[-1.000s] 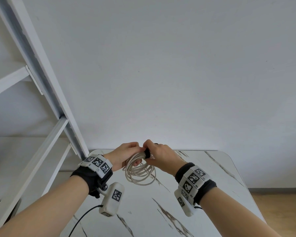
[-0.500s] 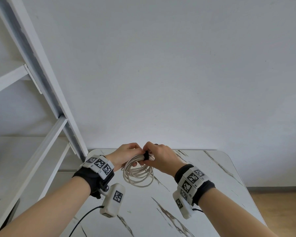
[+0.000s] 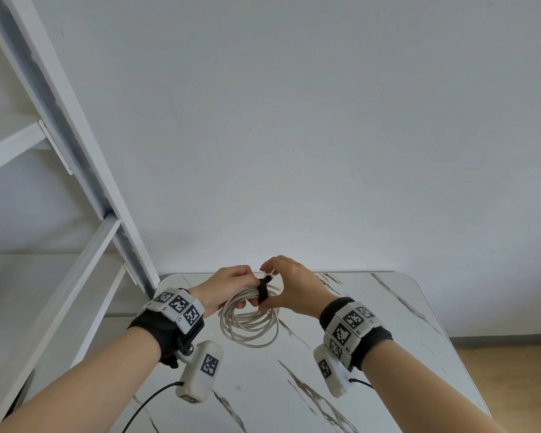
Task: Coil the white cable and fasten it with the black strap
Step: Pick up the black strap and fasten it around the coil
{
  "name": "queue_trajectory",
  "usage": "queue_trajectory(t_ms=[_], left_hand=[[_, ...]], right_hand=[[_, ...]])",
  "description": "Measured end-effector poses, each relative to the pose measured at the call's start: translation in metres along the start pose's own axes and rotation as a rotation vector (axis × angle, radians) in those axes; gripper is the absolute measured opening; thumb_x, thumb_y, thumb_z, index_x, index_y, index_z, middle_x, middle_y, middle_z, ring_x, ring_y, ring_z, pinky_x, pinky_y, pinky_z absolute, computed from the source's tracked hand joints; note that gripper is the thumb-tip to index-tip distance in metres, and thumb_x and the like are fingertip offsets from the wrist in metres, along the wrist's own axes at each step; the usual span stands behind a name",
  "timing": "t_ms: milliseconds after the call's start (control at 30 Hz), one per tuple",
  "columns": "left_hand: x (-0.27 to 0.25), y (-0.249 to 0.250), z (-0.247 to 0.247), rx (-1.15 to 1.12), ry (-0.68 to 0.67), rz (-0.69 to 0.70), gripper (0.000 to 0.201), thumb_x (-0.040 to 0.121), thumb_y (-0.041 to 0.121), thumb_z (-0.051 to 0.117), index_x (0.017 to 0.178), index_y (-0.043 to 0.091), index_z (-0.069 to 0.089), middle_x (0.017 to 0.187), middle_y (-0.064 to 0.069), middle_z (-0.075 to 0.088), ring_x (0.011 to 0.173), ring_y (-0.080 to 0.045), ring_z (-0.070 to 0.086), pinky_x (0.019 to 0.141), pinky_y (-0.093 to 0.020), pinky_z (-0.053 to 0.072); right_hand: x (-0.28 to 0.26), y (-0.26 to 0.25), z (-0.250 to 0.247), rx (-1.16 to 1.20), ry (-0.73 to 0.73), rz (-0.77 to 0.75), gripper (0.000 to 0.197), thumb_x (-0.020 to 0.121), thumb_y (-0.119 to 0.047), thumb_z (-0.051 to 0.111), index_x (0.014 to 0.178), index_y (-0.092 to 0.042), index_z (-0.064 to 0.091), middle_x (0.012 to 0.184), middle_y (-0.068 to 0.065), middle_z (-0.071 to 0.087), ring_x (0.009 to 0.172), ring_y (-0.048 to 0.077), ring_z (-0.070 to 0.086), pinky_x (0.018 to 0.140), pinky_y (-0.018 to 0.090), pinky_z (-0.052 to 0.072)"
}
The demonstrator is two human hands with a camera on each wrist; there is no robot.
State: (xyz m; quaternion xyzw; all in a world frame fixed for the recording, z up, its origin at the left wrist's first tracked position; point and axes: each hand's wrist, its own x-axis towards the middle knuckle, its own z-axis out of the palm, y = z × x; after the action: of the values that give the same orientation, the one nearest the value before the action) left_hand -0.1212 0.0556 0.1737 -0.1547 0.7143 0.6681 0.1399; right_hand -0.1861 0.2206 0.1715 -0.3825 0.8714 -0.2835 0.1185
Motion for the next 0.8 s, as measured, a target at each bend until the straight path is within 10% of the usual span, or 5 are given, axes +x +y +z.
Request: queue_trajectory(t_ms=[267, 467, 800], left_hand=[[-0.004, 0.001, -0.008, -0.034, -0.087, 0.015, 0.018, 0.091, 0.009, 0.055, 0.073, 0.007, 0.053, 0.064, -0.014, 0.064, 0.048, -0.018, 0.052, 0.041, -0.020, 0.041], [-0.010, 0.006, -0.008, -0.049, -0.235, 0.012, 0.016, 0.092, 0.003, 0.052, 0.076, 0.006, 0.053, 0.070, -0.012, 0.061, 0.052, -0.017, 0.058, 0.039, -0.018, 0.043], [-0.013, 0.004, -0.008, -0.049, -0.304, -0.018, 0.017, 0.093, 0.003, 0.050, 0.076, 0.008, 0.052, 0.068, -0.008, 0.067, 0.051, -0.015, 0.063, 0.040, -0.017, 0.044]], right_hand=[[0.002, 0.011, -0.002, 0.408, -0.114, 0.262, 0.045, 0.095, -0.050, 0.035, 0.126, -0.020, 0.047, 0.117, 0.007, 0.061, 0.108, 0.018, 0.056, 0.094, 0.032, 0.042], [0.011, 0.018, 0.012, 0.609, -0.328, 0.352, 0.030, 0.091, -0.032, 0.052, 0.107, -0.009, 0.062, 0.098, 0.009, 0.064, 0.091, 0.020, 0.060, 0.099, 0.040, 0.048], [0.014, 0.012, 0.005, 0.682, -0.404, 0.323, 0.010, 0.087, -0.017, 0.062, 0.095, -0.013, 0.067, 0.086, 0.008, 0.067, 0.076, 0.014, 0.064, 0.073, 0.024, 0.053]])
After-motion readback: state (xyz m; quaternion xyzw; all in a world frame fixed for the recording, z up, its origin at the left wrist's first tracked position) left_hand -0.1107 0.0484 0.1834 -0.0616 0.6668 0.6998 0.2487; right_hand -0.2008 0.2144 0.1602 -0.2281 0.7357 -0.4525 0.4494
